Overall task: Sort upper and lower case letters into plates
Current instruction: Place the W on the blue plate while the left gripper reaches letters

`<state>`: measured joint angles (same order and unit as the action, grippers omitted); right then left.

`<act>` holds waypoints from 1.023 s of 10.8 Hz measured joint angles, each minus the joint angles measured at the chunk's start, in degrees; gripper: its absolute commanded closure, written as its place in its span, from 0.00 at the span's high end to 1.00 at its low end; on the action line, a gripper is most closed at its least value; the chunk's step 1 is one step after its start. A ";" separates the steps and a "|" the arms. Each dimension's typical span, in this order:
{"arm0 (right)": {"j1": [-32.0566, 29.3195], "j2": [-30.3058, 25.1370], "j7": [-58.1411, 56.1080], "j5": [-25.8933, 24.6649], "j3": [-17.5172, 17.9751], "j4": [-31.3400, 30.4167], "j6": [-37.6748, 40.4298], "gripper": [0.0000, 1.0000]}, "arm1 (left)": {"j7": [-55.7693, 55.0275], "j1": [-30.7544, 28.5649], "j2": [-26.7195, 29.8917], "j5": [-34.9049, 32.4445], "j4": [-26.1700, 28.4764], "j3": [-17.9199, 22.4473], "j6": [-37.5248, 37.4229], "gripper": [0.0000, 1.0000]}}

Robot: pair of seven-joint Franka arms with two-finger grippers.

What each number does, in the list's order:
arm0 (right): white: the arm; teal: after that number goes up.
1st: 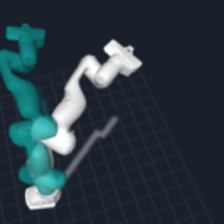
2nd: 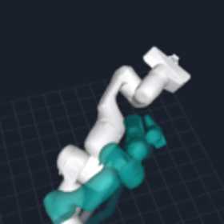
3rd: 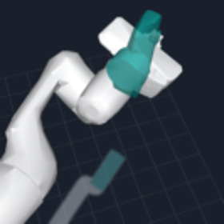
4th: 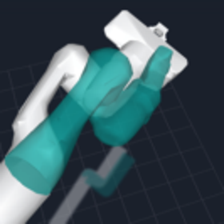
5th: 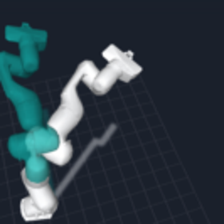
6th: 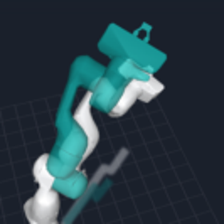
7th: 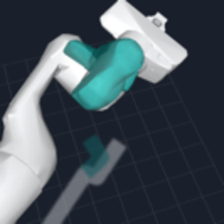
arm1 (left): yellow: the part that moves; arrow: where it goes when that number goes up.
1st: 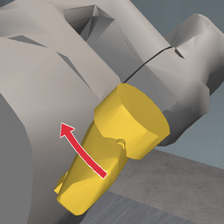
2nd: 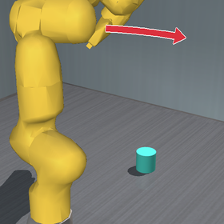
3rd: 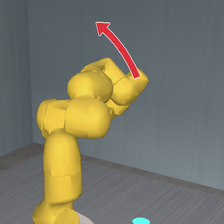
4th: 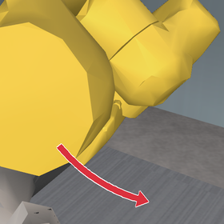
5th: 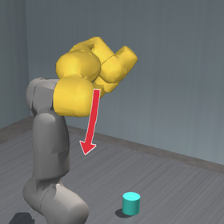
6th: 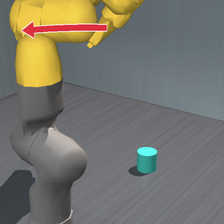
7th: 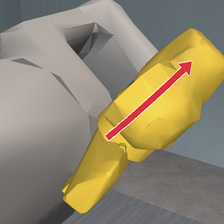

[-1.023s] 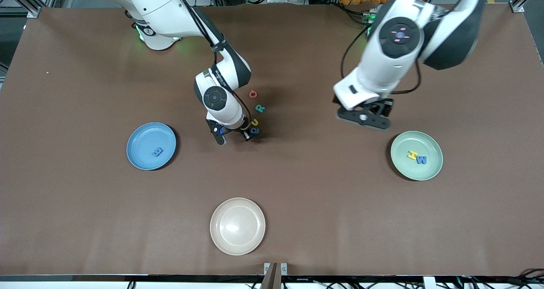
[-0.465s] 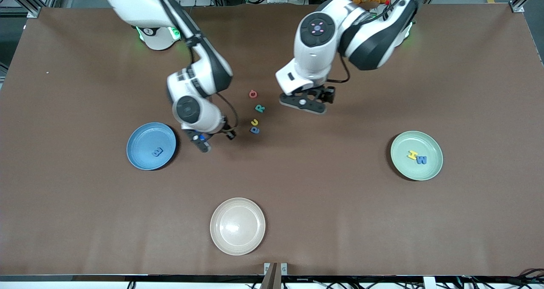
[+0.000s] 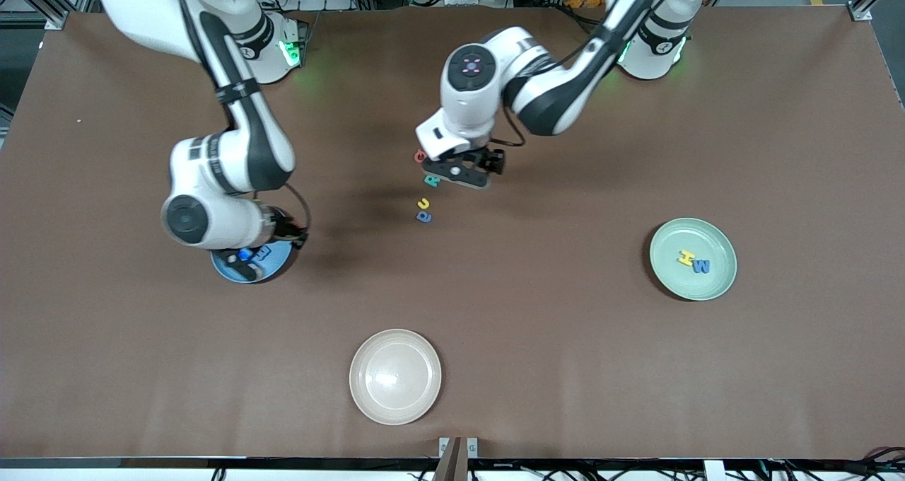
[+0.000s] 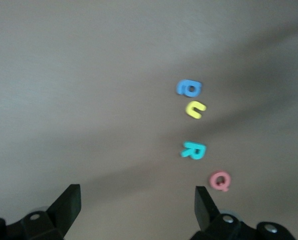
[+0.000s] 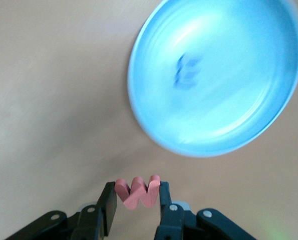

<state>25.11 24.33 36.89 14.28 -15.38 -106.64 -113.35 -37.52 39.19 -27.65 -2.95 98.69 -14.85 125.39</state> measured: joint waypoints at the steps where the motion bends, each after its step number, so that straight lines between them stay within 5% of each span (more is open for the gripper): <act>1: -0.84 0.02 -3.65 0.00 -1.60 -0.28 -0.04 0.00 | -2.09 1.74 -1.82 -1.02 -0.01 0.02 1.82 1.00; 3: -3.80 0.53 -7.33 -0.01 -2.29 -0.78 -0.75 0.00 | -7.24 4.09 -5.27 -4.96 -0.07 0.04 4.92 1.00; 4: -4.41 1.07 -7.84 -0.04 -2.30 -0.93 -1.27 0.16 | -8.72 4.80 -6.72 -5.20 -0.09 0.06 6.48 1.00; 5: -4.69 1.72 -8.25 -0.04 -2.31 -0.94 -1.62 0.47 | -10.02 5.57 -8.20 -5.22 -0.13 0.12 8.12 1.00; 6: -4.71 2.24 -8.31 -0.05 -2.30 -0.95 -1.83 0.63 | -11.03 6.34 -9.46 -5.22 -0.24 0.37 9.43 1.00; 7: -4.69 2.51 -8.51 -0.05 -2.29 -0.94 -1.94 0.96 | -11.66 7.10 -10.41 -5.22 -0.50 0.84 10.25 0.98; 11: -4.68 2.43 -10.27 -0.05 -2.52 0.93 0.33 1.00 | -12.00 8.88 -12.76 -5.22 -1.40 3.12 12.49 0.87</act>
<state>20.43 26.75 26.62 14.23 -17.90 -105.71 -113.02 -49.52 48.07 -40.41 -8.17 97.29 -11.73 137.88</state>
